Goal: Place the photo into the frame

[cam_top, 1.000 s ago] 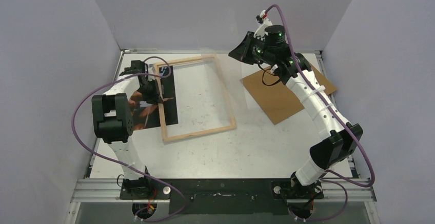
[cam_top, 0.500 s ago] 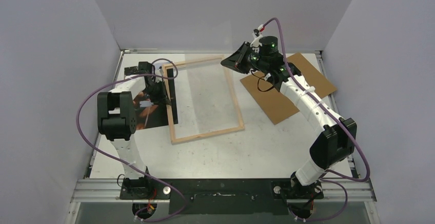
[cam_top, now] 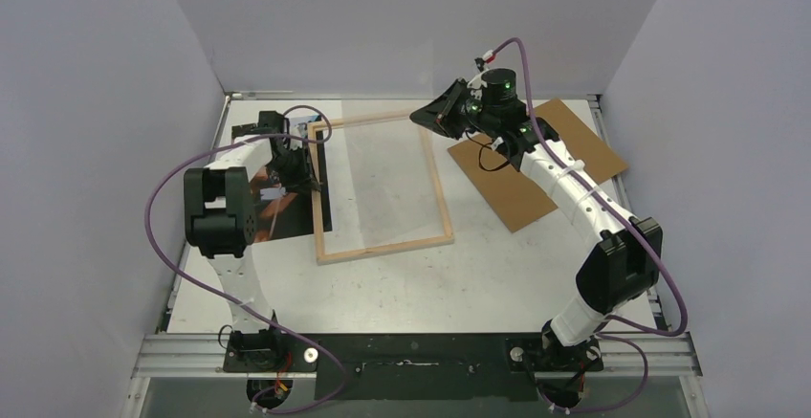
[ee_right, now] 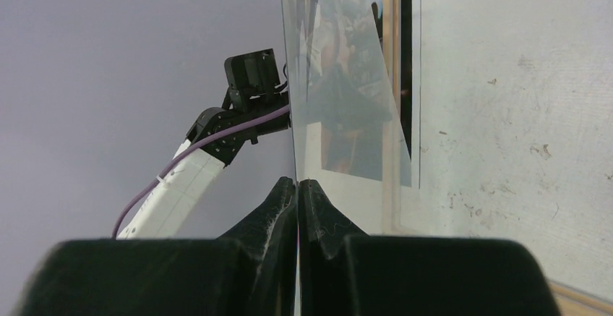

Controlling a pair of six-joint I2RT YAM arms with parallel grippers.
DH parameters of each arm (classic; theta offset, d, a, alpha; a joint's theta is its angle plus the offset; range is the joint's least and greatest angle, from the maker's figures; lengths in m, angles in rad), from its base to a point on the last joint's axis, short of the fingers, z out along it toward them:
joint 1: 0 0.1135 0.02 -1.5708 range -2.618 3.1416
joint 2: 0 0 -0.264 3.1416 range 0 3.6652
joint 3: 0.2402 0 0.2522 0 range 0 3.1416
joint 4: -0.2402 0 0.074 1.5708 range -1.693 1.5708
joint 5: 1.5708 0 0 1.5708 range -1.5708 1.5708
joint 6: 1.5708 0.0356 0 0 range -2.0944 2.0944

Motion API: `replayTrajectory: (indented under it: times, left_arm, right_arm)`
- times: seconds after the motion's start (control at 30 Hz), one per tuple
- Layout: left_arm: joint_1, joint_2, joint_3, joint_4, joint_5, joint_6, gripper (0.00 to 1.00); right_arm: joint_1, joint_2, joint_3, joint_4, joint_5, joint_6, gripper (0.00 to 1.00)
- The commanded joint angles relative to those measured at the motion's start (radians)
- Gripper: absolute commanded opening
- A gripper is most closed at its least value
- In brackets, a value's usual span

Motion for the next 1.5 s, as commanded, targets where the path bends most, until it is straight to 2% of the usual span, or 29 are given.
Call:
replayTrajectory:
  times: [0.0,0.07,0.17,0.5,0.73,0.9,1.07,1.17,1.3,1.47]
  left_arm:
    - [0.001,-0.079,0.051,0.000,0.053,-0.005,0.35]
    - [0.012,-0.115,0.044,0.005,0.054,-0.013,0.41]
    - [0.031,-0.181,0.023,0.031,0.037,-0.050,0.43]
    - [0.133,-0.338,-0.110,0.152,-0.022,-0.206,0.43]
    - [0.158,-0.354,-0.190,0.173,-0.047,-0.269,0.42]
    - [0.169,-0.362,-0.233,0.194,-0.066,-0.290,0.42]
    - [0.173,-0.357,-0.266,0.203,-0.083,-0.307,0.42]
    - [0.175,-0.358,-0.285,0.204,-0.105,-0.317,0.42]
    - [0.176,-0.350,-0.302,0.210,-0.100,-0.317,0.42]
    - [0.175,-0.333,-0.318,0.222,-0.073,-0.319,0.42]
  right_arm:
    - [-0.003,0.018,0.040,-0.020,-0.003,0.068,0.00]
    - [-0.001,0.033,0.056,-0.032,-0.011,0.080,0.00]
    - [0.006,0.048,0.080,-0.025,-0.030,0.101,0.00]
    - [0.052,0.119,0.160,0.077,-0.092,0.200,0.00]
    - [0.098,0.177,0.193,0.154,-0.123,0.266,0.00]
    - [0.115,0.222,0.194,0.154,-0.099,0.267,0.00]
    - [0.129,0.296,0.178,0.235,-0.063,0.262,0.00]
    - [0.105,0.374,0.208,0.245,-0.066,0.221,0.00]
    - [0.051,0.447,0.207,0.317,-0.126,0.254,0.00]
    - [0.025,0.440,0.190,0.299,-0.146,0.227,0.00]
